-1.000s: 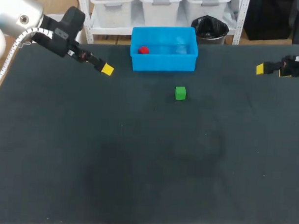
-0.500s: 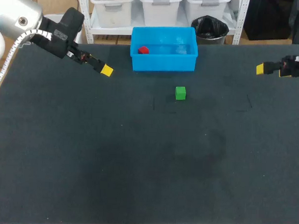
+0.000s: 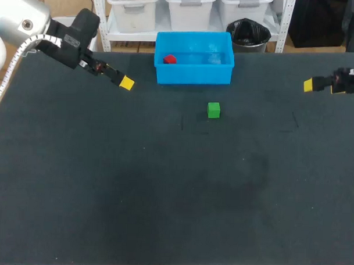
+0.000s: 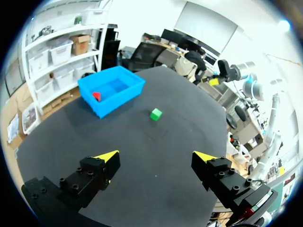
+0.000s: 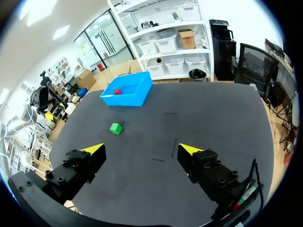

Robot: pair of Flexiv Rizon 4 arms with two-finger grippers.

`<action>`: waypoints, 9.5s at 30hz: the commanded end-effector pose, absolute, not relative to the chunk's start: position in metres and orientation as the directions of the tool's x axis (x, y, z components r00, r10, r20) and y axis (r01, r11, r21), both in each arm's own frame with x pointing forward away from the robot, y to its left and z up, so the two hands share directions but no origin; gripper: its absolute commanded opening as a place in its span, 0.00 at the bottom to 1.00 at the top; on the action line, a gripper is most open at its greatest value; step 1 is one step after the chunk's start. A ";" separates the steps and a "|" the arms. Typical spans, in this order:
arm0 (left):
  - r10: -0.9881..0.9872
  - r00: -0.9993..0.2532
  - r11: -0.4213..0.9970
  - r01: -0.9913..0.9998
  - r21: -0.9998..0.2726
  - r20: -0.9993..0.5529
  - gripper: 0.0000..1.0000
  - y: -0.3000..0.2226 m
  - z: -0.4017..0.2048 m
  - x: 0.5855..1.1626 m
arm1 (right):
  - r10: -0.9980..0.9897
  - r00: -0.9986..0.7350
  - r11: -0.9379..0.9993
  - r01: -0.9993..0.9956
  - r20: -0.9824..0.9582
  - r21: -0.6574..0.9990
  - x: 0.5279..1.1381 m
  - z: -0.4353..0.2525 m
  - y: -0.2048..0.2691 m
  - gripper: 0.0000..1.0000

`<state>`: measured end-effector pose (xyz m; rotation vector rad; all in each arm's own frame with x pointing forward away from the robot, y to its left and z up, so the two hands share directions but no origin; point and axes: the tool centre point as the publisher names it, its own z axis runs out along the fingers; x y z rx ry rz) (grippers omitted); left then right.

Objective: Use the left arm to pick the red cube and place it into the blue plastic box first, then use the right arm to grasp the green cube and put it into the same blue plastic box after the first action is fully finished.

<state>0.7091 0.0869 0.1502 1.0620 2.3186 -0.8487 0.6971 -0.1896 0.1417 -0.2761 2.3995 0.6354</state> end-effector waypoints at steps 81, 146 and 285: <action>0.507 -0.599 0.511 0.788 -0.344 -0.620 1.00 0.088 0.149 0.709 | -0.034 -0.983 0.999 -0.035 -0.180 0.002 0.781 0.127 -0.006 1.00; 0.507 -0.599 0.511 0.788 -0.344 -0.620 1.00 0.088 0.149 0.709 | -0.069 -0.989 0.998 -0.068 -0.127 -0.014 0.781 0.076 0.007 1.00; 0.507 -0.599 0.511 0.788 -0.344 -0.620 1.00 0.088 0.149 0.709 | -0.190 -0.940 0.955 -0.243 -0.283 0.167 0.920 0.136 0.013 0.00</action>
